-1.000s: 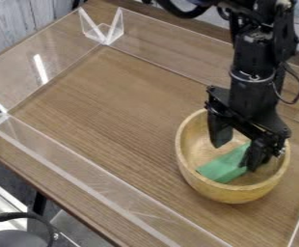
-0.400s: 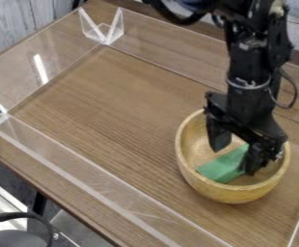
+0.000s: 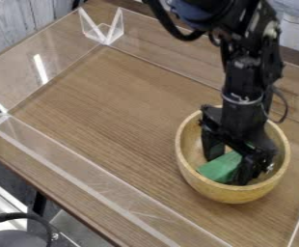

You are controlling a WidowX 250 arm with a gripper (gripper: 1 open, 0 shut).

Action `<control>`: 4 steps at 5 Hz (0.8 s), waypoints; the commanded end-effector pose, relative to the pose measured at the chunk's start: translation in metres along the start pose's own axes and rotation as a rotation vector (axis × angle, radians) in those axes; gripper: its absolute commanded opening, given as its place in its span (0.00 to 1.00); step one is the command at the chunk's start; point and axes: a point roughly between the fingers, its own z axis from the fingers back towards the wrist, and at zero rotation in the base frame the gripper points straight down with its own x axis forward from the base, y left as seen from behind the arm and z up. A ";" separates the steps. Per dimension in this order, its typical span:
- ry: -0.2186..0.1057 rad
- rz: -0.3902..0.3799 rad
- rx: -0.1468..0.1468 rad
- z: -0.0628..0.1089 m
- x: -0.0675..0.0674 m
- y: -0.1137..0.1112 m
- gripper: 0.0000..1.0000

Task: Remove the green block from inside the brown bowl and put it on the table

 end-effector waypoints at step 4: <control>-0.008 0.000 0.022 0.012 0.001 0.004 1.00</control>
